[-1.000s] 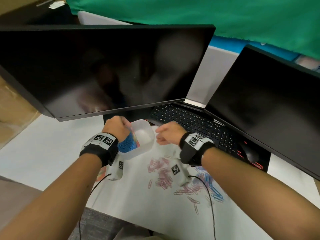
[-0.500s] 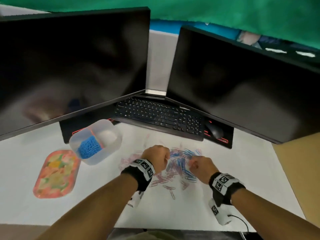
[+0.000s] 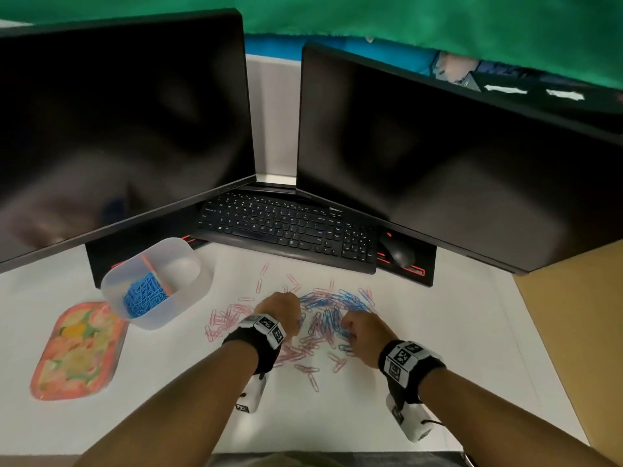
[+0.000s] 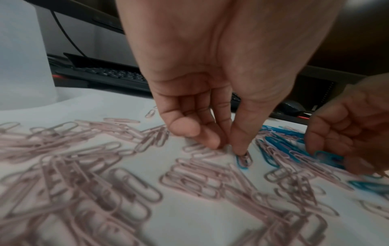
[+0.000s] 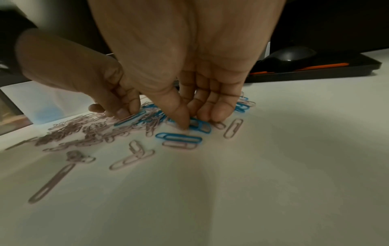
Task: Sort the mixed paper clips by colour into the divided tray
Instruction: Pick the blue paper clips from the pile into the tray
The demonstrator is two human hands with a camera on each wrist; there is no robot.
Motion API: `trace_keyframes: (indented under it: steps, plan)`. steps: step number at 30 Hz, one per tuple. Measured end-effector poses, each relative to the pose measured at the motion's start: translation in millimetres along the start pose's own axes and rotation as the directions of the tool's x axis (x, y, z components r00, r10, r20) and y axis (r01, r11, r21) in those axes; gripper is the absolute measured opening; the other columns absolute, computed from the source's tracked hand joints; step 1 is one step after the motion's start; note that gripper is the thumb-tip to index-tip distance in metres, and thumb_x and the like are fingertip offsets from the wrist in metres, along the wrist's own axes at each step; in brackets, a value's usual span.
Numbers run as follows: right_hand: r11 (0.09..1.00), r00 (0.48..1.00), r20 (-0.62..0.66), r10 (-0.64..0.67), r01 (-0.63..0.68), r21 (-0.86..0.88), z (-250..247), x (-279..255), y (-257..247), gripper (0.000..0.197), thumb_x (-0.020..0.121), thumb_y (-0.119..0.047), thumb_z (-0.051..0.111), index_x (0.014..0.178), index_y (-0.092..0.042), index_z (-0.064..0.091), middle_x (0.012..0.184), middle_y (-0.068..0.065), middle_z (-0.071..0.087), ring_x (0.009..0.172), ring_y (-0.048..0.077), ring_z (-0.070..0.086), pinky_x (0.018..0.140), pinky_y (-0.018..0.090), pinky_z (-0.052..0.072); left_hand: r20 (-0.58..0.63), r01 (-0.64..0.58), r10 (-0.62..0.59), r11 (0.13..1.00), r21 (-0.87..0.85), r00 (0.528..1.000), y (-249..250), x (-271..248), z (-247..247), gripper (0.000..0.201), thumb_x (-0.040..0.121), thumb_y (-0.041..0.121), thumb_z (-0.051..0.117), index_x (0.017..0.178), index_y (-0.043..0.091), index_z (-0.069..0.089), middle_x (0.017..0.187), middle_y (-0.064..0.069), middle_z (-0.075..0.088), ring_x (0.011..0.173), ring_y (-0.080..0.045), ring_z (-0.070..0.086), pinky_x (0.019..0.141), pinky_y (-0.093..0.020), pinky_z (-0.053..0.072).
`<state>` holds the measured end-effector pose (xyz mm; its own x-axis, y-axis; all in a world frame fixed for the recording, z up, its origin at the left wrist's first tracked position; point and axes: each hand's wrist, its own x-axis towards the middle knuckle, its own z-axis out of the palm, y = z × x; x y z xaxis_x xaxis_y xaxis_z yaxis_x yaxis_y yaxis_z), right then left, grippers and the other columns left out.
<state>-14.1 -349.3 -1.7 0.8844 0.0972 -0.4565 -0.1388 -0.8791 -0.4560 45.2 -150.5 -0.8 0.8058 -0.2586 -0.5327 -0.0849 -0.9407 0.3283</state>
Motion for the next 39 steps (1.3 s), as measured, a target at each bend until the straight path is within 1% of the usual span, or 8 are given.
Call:
trace_keyframes:
  steps: [8, 12, 17, 27, 30, 32, 36, 39]
  plan:
    - [0.957, 0.997, 0.029, 0.069, -0.074, 0.280, -12, 4, 14, 0.020, 0.090, -0.007, 0.051, 0.091, -0.015, 0.069, 0.099, 0.001, 0.069, 0.092, 0.013, 0.061, 0.080, 0.019, 0.047, -0.039, 0.052, -0.051, 0.998, 0.040, 0.998, 2, 1, 4, 0.022, 0.089, 0.028, 0.059, 0.104, 0.013, 0.063, 0.103, -0.004, 0.066, 0.091, -0.022, 0.065, 0.076, -0.030, 0.055]
    - [0.865, 0.985, 0.143, 0.092, -0.151, 0.479, -24, 3, 18, 0.016, 0.087, 0.000, 0.058, 0.084, -0.015, 0.063, 0.080, 0.014, 0.069, 0.062, 0.013, 0.060, 0.053, 0.017, 0.047, -0.042, 0.054, -0.053, 0.998, 0.035, 0.998, 6, 1, 6, 0.017, 0.088, 0.019, 0.056, 0.102, 0.012, 0.063, 0.102, -0.005, 0.066, 0.088, -0.021, 0.065, 0.070, -0.027, 0.053]
    - [0.754, 0.974, 0.185, 0.132, -0.220, 0.619, -28, 4, 25, 0.021, 0.089, 0.006, 0.050, 0.097, -0.011, 0.059, 0.086, 0.013, 0.064, 0.073, 0.023, 0.063, 0.059, 0.026, 0.051, -0.095, 0.014, -0.036, 0.975, -0.222, 0.995, 8, 0, -3, 0.014, 0.084, 0.013, 0.053, 0.093, 0.014, 0.064, 0.093, -0.001, 0.066, 0.089, -0.020, 0.063, 0.072, -0.026, 0.052]
    - [0.998, 0.999, 0.010, -0.047, 0.047, 0.041, -7, -1, 17, 0.013, 0.081, -0.004, 0.059, 0.086, -0.016, 0.056, 0.089, 0.000, 0.060, 0.082, 0.017, 0.056, 0.067, 0.016, 0.041, 0.188, 0.191, -0.037, 0.282, -0.940, 0.981, 3, 0, -13, 0.024, 0.094, -0.009, 0.039, 0.087, 0.000, 0.060, 0.075, -0.013, 0.060, 0.061, -0.025, 0.060, 0.060, -0.026, 0.050]
    - [0.997, 0.998, -0.001, -0.065, 0.065, 0.030, -7, -1, 12, 0.013, 0.080, -0.001, 0.055, 0.084, -0.013, 0.056, 0.086, 0.003, 0.061, 0.080, 0.020, 0.057, 0.069, 0.024, 0.046, 0.206, 0.219, -0.081, 0.226, -0.949, 0.975, 4, 0, -11, 0.027, 0.094, -0.006, 0.038, 0.081, 0.002, 0.060, 0.076, -0.014, 0.060, 0.056, -0.022, 0.059, 0.061, -0.028, 0.051]
    - [0.997, 0.997, 0.007, -0.073, 0.073, 0.027, -8, 1, 8, 0.017, 0.079, 0.001, 0.052, 0.081, -0.016, 0.054, 0.083, 0.002, 0.061, 0.080, 0.021, 0.057, 0.072, 0.031, 0.051, 0.190, 0.221, -0.133, 0.287, -0.932, 0.973, 5, 3, -6, 0.025, 0.092, -0.003, 0.041, 0.080, 0.005, 0.061, 0.074, -0.011, 0.057, 0.056, -0.020, 0.055, 0.060, -0.028, 0.050]
    - [0.999, 0.998, 0.041, -0.045, 0.045, 0.006, -8, 1, 6, 0.019, 0.081, 0.001, 0.052, 0.089, -0.016, 0.056, 0.091, 0.003, 0.063, 0.085, 0.021, 0.059, 0.077, 0.031, 0.052, -0.012, 0.094, -0.125, 0.803, -0.588, 0.992, 12, 3, 7, 0.006, 0.086, 0.020, 0.060, 0.087, 0.015, 0.063, 0.082, 0.001, 0.063, 0.072, -0.014, 0.058, 0.062, -0.024, 0.049]
    - [0.999, 0.998, 0.053, -0.034, 0.034, 0.010, -8, -2, 6, 0.020, 0.086, -0.002, 0.050, 0.101, -0.013, 0.059, 0.097, 0.001, 0.060, 0.089, 0.018, 0.057, 0.077, 0.025, 0.047, -0.082, -0.009, -0.018, 0.948, -0.317, 0.997, 16, -3, 20, 0.012, 0.082, 0.026, 0.066, 0.081, 0.017, 0.058, 0.087, -0.001, 0.066, 0.077, -0.016, 0.061, 0.065, -0.026, 0.053]
